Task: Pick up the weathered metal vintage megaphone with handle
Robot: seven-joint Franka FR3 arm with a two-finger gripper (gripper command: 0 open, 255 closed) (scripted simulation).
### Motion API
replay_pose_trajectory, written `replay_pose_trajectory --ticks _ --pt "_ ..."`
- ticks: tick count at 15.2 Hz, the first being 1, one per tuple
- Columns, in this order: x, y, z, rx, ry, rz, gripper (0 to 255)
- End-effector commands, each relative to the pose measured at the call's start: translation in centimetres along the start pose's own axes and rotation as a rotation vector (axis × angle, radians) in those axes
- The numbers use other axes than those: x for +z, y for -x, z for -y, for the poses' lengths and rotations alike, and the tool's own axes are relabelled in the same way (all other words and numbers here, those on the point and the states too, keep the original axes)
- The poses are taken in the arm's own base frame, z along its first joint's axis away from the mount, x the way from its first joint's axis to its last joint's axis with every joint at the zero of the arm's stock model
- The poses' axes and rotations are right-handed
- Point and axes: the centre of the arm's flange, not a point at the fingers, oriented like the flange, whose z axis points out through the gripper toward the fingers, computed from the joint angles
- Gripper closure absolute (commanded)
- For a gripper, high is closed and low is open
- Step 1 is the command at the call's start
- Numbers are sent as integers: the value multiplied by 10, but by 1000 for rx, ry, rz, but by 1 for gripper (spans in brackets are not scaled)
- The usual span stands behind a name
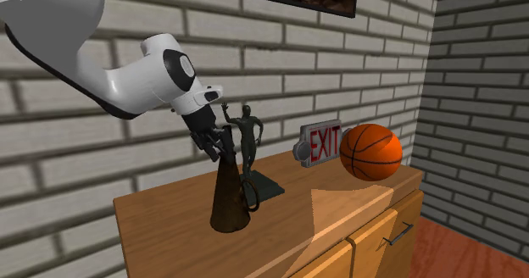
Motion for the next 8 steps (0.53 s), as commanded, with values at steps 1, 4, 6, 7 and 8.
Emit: replay_pose_trajectory --ticks 1,4,6,7,8 --pt "-7 -3 -1 0 0 0 255" --pt "-22 -9 -4 0 0 0 255" --pt "-31 -13 -6 0 0 0 255" --pt "-36 -15 -7 0 0 0 255" --pt "-41 -17 -8 0 0 0 255"
